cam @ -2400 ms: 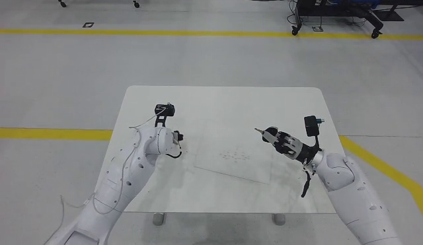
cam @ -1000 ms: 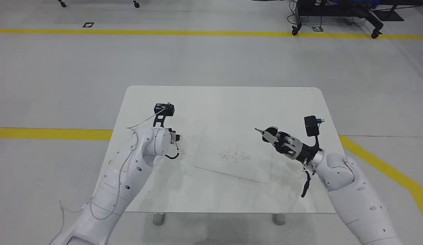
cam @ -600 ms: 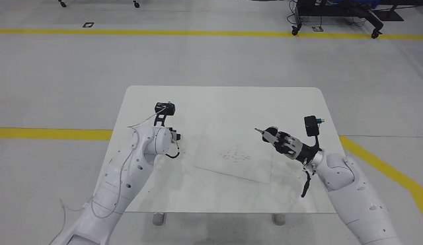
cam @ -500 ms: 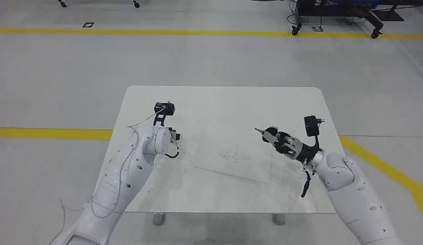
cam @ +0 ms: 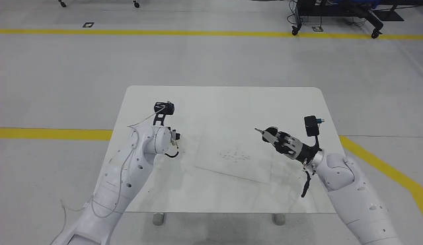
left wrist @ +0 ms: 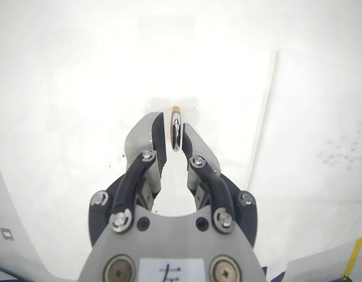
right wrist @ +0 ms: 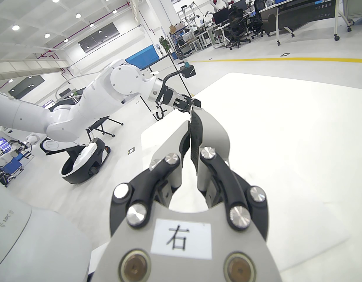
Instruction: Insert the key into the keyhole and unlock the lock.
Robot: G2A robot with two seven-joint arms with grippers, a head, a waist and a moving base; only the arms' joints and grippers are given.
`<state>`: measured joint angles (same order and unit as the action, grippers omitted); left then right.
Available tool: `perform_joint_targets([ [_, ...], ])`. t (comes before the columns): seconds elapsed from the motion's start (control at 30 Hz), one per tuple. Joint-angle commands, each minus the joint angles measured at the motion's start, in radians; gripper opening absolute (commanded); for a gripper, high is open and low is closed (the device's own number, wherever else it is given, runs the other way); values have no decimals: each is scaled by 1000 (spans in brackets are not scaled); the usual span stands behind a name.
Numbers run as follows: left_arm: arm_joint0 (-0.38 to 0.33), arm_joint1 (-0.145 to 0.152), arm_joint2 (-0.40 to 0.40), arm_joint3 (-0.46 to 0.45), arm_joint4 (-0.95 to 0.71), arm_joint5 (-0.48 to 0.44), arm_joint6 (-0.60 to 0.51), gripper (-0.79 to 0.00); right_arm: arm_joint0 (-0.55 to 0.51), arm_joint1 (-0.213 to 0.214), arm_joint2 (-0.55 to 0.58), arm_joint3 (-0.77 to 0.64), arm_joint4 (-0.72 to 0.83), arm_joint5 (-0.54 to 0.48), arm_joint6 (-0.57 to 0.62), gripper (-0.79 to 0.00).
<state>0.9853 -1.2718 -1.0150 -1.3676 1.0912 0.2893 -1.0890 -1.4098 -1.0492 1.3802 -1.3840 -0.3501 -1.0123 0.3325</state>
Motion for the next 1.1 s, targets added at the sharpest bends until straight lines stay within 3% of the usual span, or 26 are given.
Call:
perform_joint_targets([
  [0.0,-5,-2,9,7,8,-11,-2,-653,0,0,0,0,0,0,0,-785],
  [0.17,-22,-10,28,30,26,-23,0,-782,0,0,0,0,0,0,0,-785],
  [0.7,-33,-20,33,64,68,-39,6,-785,0,0,0,0,0,0,0,-785],
  [0.83,4,-16,-37,8,-56,-87,83,-785,0,0,0,0,0,0,0,-785],
  [0.93,70,-6,-119,-74,-203,-193,167,-785,0,0,0,0,0,0,0,-785],
  [1.0,134,6,-152,-158,-216,-275,204,-785,0,0,0,0,0,0,0,-785],
  [1.07,134,6,-152,-158,-216,-275,204,-785,0,0,0,0,0,0,0,-785],
])
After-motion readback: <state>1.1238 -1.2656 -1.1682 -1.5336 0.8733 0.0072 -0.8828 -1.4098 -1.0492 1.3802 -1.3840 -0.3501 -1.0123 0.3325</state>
